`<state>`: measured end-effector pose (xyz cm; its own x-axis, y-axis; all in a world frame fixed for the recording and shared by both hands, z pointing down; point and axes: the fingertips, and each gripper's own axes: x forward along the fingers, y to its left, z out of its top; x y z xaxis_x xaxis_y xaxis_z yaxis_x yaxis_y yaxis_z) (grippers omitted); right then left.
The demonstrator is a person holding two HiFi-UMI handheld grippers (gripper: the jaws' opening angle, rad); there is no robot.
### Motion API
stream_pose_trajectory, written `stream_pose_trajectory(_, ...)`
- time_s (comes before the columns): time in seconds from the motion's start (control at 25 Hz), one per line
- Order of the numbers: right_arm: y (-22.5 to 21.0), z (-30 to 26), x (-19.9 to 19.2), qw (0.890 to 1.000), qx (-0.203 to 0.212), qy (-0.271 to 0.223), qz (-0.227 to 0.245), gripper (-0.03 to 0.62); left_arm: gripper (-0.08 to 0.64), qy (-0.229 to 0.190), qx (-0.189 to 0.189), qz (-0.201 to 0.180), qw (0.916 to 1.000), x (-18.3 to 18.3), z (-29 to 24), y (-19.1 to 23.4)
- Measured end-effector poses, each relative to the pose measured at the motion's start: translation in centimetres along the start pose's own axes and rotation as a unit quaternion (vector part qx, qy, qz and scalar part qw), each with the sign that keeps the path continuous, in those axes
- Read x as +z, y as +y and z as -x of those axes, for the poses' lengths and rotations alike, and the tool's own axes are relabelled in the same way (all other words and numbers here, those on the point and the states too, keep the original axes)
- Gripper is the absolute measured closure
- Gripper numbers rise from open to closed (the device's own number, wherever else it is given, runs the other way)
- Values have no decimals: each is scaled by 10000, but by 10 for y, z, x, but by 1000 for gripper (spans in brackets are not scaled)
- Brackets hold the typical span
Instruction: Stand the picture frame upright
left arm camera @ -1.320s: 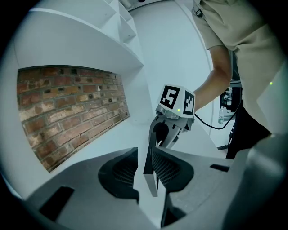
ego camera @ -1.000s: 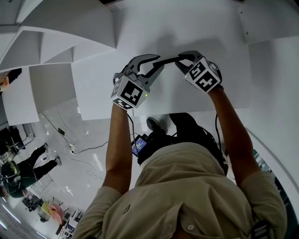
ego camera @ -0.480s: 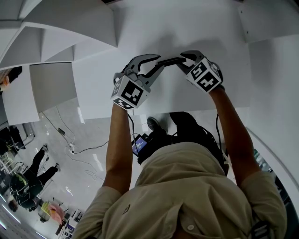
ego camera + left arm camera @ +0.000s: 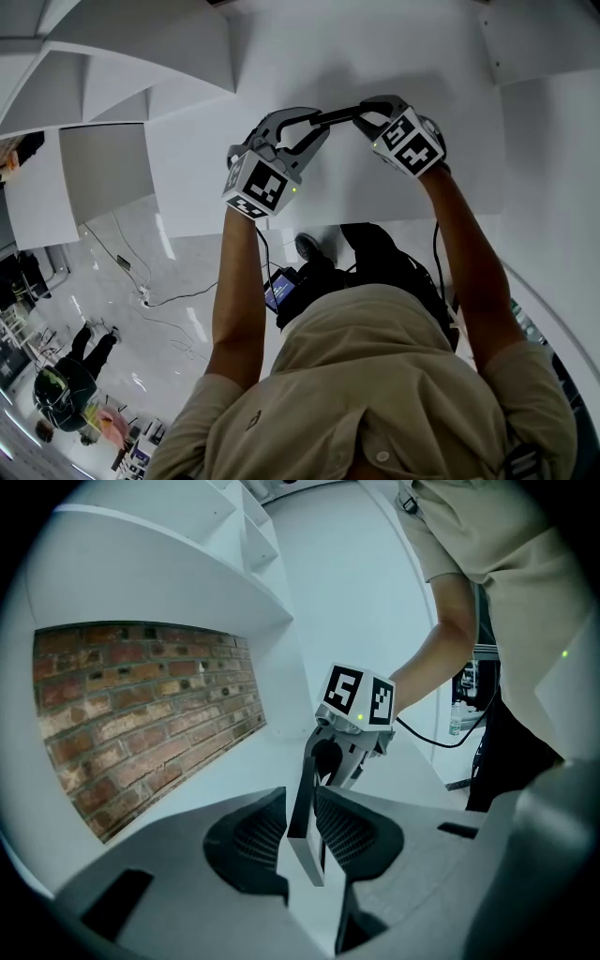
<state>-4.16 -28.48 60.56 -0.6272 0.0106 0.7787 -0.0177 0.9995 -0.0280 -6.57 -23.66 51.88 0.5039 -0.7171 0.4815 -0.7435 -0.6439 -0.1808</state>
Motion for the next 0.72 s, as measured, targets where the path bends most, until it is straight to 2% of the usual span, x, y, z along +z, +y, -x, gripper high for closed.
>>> stream_pose_trajectory(0.32, 2, 4, -2, 10000, 6, -2, 4, 477, 482, -14, -7, -23, 10000, 3, 0, 0)
stream_pose_trajectory(0.72, 0, 9, -6, 10000, -75, 11, 28, 439, 482, -38, 33, -35, 10000, 5, 5, 1)
